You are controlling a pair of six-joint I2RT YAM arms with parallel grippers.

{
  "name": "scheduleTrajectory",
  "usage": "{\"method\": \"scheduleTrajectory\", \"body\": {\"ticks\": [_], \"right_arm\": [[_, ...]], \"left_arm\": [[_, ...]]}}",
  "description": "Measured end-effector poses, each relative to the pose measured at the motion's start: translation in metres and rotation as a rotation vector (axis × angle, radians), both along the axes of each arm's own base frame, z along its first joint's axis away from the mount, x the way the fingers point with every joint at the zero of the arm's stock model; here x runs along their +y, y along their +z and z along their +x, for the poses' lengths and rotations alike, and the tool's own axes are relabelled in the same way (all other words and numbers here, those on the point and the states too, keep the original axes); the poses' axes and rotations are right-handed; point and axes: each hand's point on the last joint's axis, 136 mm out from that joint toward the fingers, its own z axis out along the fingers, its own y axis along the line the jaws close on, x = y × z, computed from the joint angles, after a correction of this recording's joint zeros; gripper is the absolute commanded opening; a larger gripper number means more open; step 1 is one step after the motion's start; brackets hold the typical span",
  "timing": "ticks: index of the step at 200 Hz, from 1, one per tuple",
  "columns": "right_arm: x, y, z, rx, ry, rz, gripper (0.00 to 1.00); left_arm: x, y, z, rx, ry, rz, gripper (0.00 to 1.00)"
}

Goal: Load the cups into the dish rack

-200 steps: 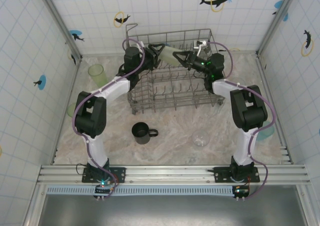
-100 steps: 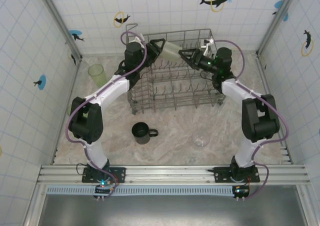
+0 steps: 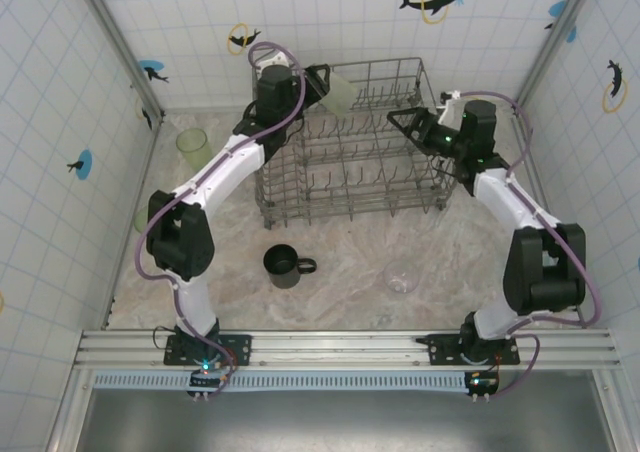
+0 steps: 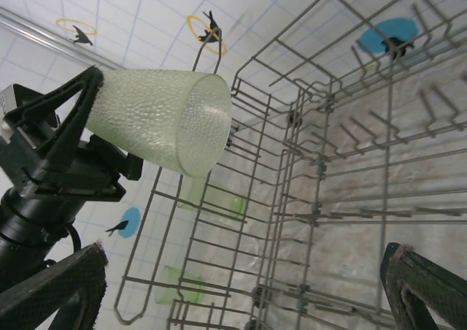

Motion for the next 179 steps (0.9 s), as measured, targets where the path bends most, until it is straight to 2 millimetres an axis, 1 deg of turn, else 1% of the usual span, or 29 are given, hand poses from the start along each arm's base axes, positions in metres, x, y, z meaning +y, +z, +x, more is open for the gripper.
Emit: {"method": "scheduleTrajectory", "body": {"ticks": [18,31,48,67,81,95,118,140,157,179], "right_arm": [[-0.017,0.002,-0.007,-0.028,-0.038,-0.048,1.00],[-0.030,-0.005,-0.014,-0.034,-0.069,-0.082,1.00],[-0.044,-0.022,-0.018,-0.015,-0.102,-0.126,1.00],[-0.055,-0.043,-0.020,0.020,-0.136,-0.176,1.00],[-0.060,-0.060,-0.024,0.051,-0.155,-0.215,1.00],[-0.063,-0.072,-0.032,0.067,-0.171,-0.248,1.00],[-0.068,-0.070,-0.041,0.032,-0.199,-0.294,1.00],[-0.077,-0.069,-0.043,0.011,-0.239,-0.336,1.00],[-0.083,-0.070,-0.041,0.008,-0.267,-0.360,1.00],[-0.087,-0.071,-0.040,0.004,-0.287,-0.377,1.00]], "left_arm": [[-0.008,-0.009,0.007,-0.020,0.005,0.070,0.00],[-0.014,-0.018,0.011,-0.022,0.008,0.116,0.00],[-0.019,-0.034,0.017,-0.015,0.015,0.186,0.00],[-0.023,-0.046,0.021,-0.020,0.022,0.258,0.00],[-0.023,-0.052,0.024,-0.029,0.031,0.304,0.00],[-0.022,-0.055,0.026,-0.039,0.042,0.343,0.00],[-0.019,-0.054,0.032,-0.061,0.066,0.397,0.00],[-0.015,-0.052,0.039,-0.084,0.098,0.444,0.00],[-0.014,-0.058,0.044,-0.088,0.113,0.478,0.00],[-0.016,-0.072,0.047,-0.079,0.108,0.512,0.00]]}}
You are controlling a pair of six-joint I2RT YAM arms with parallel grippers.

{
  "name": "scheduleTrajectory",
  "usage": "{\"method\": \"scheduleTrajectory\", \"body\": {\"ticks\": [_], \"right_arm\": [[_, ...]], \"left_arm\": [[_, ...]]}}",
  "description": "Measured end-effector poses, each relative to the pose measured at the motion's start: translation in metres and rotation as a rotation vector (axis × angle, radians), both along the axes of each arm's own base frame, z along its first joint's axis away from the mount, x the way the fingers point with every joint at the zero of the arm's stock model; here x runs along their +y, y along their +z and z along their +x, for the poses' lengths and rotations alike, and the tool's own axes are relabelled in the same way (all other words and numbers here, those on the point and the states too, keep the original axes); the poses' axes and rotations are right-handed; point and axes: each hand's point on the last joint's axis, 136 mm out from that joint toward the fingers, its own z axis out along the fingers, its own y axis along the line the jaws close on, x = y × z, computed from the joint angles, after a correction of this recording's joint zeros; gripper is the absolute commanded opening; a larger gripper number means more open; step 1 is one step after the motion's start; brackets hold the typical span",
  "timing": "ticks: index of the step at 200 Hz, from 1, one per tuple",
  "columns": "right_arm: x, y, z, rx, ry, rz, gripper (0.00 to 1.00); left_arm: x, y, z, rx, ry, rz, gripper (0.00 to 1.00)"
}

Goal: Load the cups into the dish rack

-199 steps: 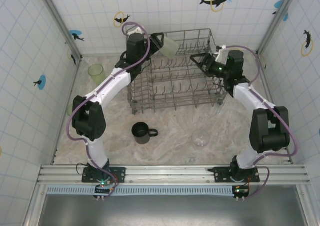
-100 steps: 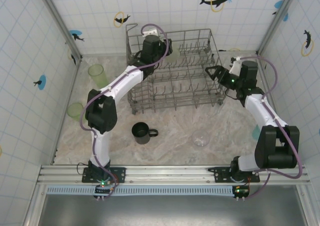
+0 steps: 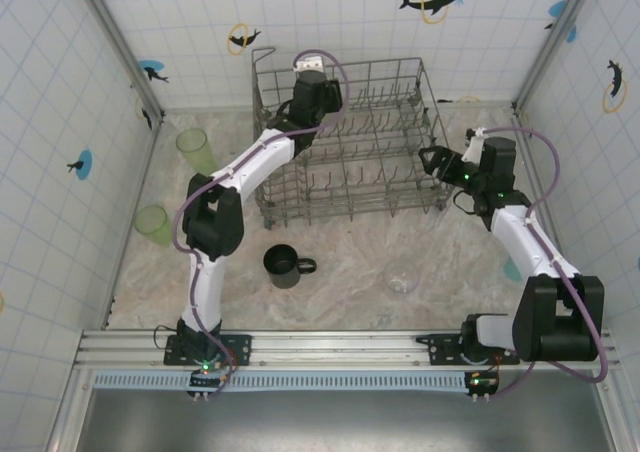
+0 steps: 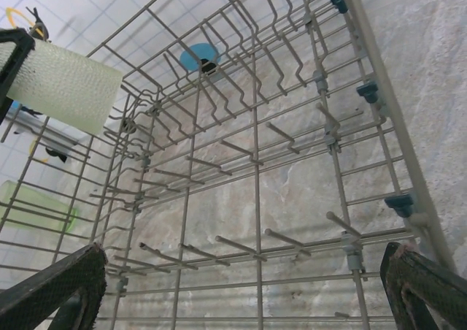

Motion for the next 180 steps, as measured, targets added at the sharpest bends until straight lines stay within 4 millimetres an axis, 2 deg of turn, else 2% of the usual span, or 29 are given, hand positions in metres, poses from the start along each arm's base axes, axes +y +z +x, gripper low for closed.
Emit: {"method": "scheduleTrajectory", "body": {"ticks": [54,119,180], "right_arm": [[-0.004,-0.001,0.002,-0.004,-0.020,-0.017,1.00],[-0.005,-0.001,0.002,-0.003,-0.023,-0.019,1.00],[-0.006,-0.001,0.002,-0.003,-0.029,-0.020,1.00]], "left_arm": [[-0.007,-0.026,0.008,0.014,-0.011,0.070,0.00],[-0.007,-0.042,0.018,0.003,0.010,0.113,0.00],[-0.014,-0.077,0.027,0.020,0.021,0.132,0.02]]}}
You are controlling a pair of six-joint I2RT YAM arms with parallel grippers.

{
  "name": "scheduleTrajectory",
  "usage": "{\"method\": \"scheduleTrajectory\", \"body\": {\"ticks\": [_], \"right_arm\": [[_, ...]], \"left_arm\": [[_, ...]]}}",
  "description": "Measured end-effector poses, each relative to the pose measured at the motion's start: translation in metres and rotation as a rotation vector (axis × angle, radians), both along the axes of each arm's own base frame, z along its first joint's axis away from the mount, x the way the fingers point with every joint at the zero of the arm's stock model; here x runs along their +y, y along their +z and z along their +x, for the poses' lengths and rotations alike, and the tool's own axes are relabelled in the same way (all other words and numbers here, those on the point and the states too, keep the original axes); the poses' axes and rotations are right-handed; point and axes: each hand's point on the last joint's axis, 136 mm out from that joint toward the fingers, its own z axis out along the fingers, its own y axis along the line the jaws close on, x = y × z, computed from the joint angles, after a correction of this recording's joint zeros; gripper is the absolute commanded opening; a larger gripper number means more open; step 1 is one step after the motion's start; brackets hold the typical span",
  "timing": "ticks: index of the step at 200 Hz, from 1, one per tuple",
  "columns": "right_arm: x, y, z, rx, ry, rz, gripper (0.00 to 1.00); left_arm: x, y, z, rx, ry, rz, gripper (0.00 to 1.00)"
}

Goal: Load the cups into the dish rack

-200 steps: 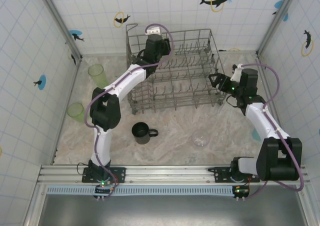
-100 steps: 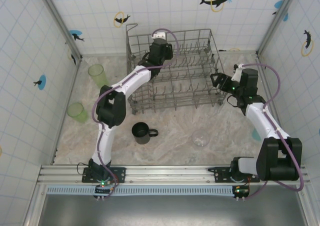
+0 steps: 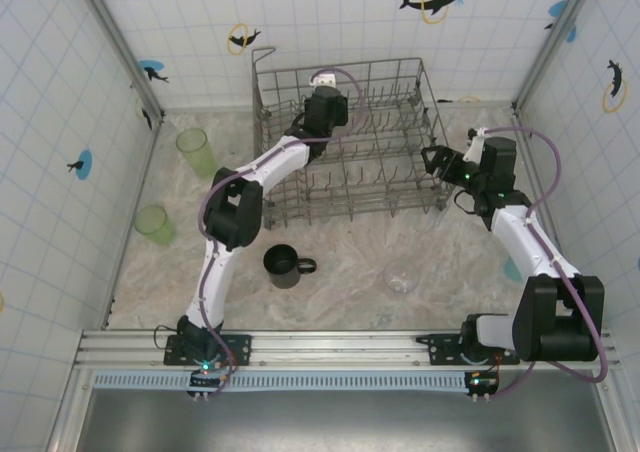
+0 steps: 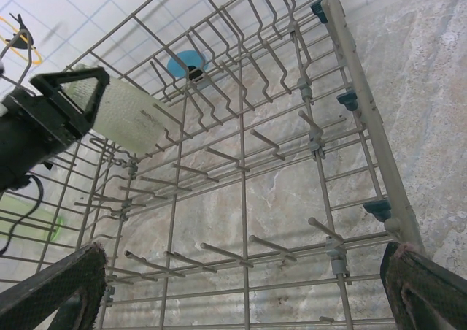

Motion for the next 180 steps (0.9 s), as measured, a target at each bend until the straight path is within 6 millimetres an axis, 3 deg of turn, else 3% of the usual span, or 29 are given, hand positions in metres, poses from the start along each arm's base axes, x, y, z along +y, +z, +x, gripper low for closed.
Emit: {"method": "scheduleTrajectory", "body": {"ticks": [81,143,180], "right_arm": [[-0.004,0.000,0.001,0.001,-0.012,-0.001,1.00],[-0.005,0.000,0.001,0.001,-0.017,0.001,1.00],[-0.005,0.001,0.001,-0.002,-0.017,0.001,1.00]], "left_arm": [[-0.002,-0.006,0.001,-0.013,0.010,0.027,0.03],[-0.001,-0.009,0.000,-0.037,0.014,0.024,0.41],[-0.001,-0.008,-0.011,-0.056,-0.006,0.027,0.47]]}}
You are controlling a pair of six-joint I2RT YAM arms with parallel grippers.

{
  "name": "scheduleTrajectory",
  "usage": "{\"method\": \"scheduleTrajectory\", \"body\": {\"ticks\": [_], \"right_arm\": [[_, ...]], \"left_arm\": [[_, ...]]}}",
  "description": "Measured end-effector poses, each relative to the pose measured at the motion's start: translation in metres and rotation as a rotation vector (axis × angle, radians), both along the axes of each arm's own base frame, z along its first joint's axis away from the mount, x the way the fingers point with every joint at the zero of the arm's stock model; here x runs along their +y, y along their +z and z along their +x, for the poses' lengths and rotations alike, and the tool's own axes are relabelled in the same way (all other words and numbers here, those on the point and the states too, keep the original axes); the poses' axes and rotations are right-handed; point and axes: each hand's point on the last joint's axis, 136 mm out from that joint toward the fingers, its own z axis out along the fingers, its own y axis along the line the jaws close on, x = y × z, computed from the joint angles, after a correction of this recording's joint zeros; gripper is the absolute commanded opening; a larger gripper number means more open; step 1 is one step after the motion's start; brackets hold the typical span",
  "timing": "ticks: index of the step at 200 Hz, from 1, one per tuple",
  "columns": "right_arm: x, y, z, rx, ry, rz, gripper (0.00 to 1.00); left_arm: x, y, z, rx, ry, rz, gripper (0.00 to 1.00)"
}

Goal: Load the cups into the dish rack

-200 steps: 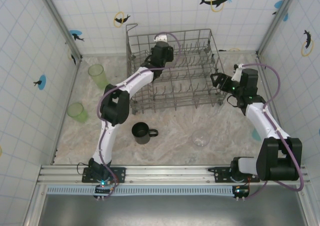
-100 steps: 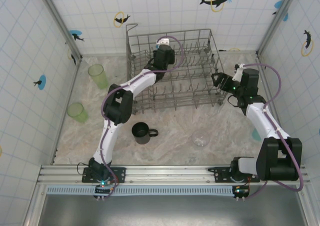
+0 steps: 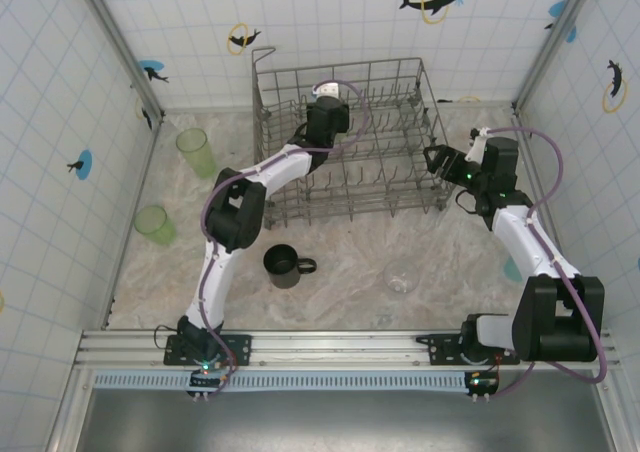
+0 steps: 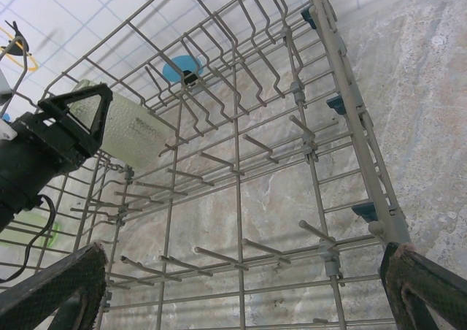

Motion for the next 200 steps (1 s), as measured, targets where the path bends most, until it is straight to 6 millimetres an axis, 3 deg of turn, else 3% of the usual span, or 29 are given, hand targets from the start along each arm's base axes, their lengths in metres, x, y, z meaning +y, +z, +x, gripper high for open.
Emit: {"method": "scheduleTrajectory", "body": {"ticks": [37,57,91,112,135,166,193,200], "right_arm": [[0.000,0.004,-0.001,-0.009,-0.001,0.003,1.00],[0.000,0.004,-0.001,-0.009,-0.001,0.004,1.00],[0.000,0.004,-0.001,-0.008,-0.001,0.007,1.00],[0.001,0.004,-0.001,-0.008,-0.001,0.008,1.00],[0.001,0.004,-0.001,-0.007,-0.001,0.011,1.00],[0.001,0.004,-0.002,-0.005,0.001,0.015,1.00],[0.002,0.005,-0.002,-0.005,0.006,0.019,1.00],[0.002,0.005,-0.002,-0.005,0.006,0.019,1.00]], "left_arm": [[0.000,0.002,-0.014,-0.003,-0.014,-0.001,0.49],[0.000,0.002,-0.014,-0.008,-0.014,-0.005,0.49],[0.000,0.003,-0.013,-0.009,-0.013,-0.001,0.57],[-0.003,0.002,-0.007,0.001,-0.008,0.027,0.69],[-0.006,-0.006,0.003,0.008,0.002,0.057,0.73],[-0.007,-0.026,-0.001,0.058,-0.006,0.105,0.79],[-0.002,-0.028,-0.001,0.061,0.011,0.138,0.97],[0.000,-0.029,-0.001,0.062,0.018,0.147,0.97]]}}
